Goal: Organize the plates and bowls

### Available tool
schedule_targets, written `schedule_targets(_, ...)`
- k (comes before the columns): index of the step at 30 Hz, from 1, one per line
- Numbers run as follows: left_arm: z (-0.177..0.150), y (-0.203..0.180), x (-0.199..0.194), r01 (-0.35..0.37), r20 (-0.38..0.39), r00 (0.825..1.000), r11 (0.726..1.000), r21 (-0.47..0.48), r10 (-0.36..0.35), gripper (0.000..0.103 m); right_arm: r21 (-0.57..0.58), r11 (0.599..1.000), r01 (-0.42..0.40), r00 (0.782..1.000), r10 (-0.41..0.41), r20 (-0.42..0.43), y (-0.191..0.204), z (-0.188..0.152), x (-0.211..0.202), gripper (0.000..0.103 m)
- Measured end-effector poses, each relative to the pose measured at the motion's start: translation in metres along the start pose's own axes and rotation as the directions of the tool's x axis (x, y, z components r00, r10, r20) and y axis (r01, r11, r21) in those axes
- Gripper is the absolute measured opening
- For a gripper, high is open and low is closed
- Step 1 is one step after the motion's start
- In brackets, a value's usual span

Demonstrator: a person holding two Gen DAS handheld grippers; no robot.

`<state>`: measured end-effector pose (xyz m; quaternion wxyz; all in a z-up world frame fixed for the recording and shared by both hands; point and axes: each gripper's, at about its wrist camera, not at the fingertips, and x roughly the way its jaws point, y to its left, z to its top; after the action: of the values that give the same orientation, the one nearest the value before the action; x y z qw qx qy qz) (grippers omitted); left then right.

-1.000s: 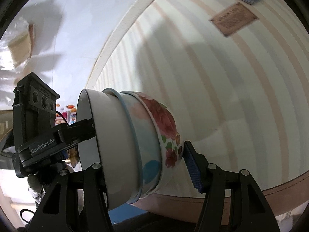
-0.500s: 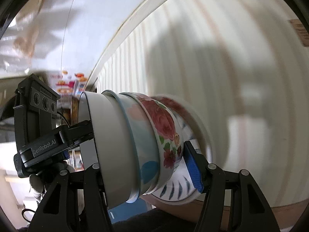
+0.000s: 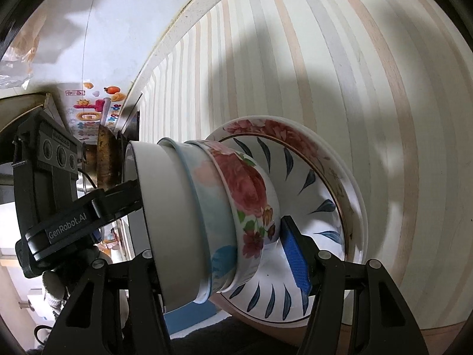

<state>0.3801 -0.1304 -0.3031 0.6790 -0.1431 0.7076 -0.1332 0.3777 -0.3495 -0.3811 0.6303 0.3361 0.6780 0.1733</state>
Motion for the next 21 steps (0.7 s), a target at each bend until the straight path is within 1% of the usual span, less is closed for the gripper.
schedule_targets(10, 0.000, 0.000, -0.001, 0.007, -0.001, 1.000, 1.000, 0.004, -0.007, 0.046, 0.017, 1.000, 0.001, 1.000, -0.001, -0.001, -0.004, -0.003, -0.005, 0.063)
schedule_targets(15, -0.001, -0.001, -0.004, 0.014, -0.003, 1.000, 1.000, 0.006, -0.014, 0.046, 0.026, 1.000, 0.016, 1.000, -0.016, 0.004, -0.004, -0.006, -0.005, 0.063)
schedule_targets(21, -0.003, -0.004, -0.002, 0.005, -0.007, 1.000, 1.000, 0.006, -0.005, 0.046, 0.029, 0.999, 0.027, 1.000, -0.028, 0.015, -0.006, -0.010, -0.010, 0.063)
